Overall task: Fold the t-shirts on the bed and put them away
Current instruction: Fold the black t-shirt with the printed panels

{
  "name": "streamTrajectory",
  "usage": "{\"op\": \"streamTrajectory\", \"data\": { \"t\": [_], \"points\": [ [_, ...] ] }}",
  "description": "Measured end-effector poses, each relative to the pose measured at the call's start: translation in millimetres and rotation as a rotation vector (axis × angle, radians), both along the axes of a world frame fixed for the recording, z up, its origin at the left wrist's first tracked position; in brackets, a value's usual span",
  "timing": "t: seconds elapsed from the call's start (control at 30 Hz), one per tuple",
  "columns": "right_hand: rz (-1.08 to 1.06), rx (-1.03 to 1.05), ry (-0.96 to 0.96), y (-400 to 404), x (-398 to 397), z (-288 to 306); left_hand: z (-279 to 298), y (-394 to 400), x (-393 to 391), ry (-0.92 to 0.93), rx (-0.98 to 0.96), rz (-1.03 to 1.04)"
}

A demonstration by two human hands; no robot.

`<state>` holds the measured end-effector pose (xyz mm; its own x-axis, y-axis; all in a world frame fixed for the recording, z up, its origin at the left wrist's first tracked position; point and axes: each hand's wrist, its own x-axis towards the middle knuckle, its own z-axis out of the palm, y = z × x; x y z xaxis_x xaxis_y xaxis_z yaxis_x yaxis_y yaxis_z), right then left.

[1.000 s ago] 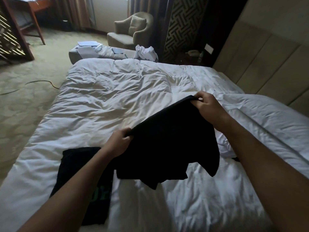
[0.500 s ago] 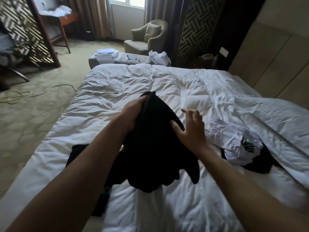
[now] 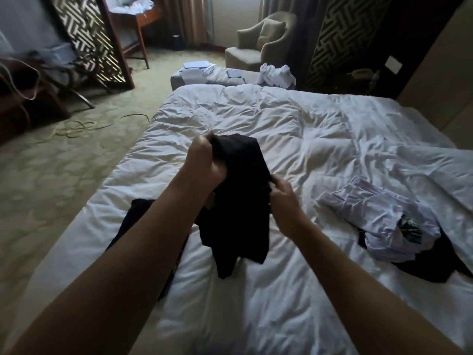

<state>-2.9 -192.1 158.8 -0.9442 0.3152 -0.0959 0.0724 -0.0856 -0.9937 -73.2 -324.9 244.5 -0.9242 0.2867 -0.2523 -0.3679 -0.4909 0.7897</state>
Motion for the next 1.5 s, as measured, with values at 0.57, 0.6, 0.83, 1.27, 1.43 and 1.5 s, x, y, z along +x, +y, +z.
{"op": "streamTrajectory", "data": {
  "t": [0.57, 0.6, 0.83, 1.27, 1.43, 1.5],
  "points": [
    [-0.062, -0.563, -0.122, 31.0, -29.1, 47.3, -81.2, 7.7, -16.0, 0.085, -0.439, 0.282],
    [-0.103, -0.594, -0.138, 31.4, -32.8, 47.8, -90.6, 8.1, -2.1, 0.178, -0.547, 0.322],
    [-0.354, -0.769, -0.262, 39.7, -49.9, 38.9, -166.3, 13.2, 81.3, 0.755, -1.010, -0.129],
    [-0.099, -0.155, -0.172, 13.9, -7.5, -16.1, -90.1, 1.7, -5.3, 0.439, -0.588, -0.188],
    [-0.060, 0.284, -0.014, -34.8, 21.3, -59.7, -55.7, 22.5, -16.4, 0.043, -0.198, -0.212],
    [-0.161, 0.399, -0.034, -44.7, 22.6, -58.0, -47.8, 26.8, -16.4, -0.032, -0.072, -0.278]
  ]
}}
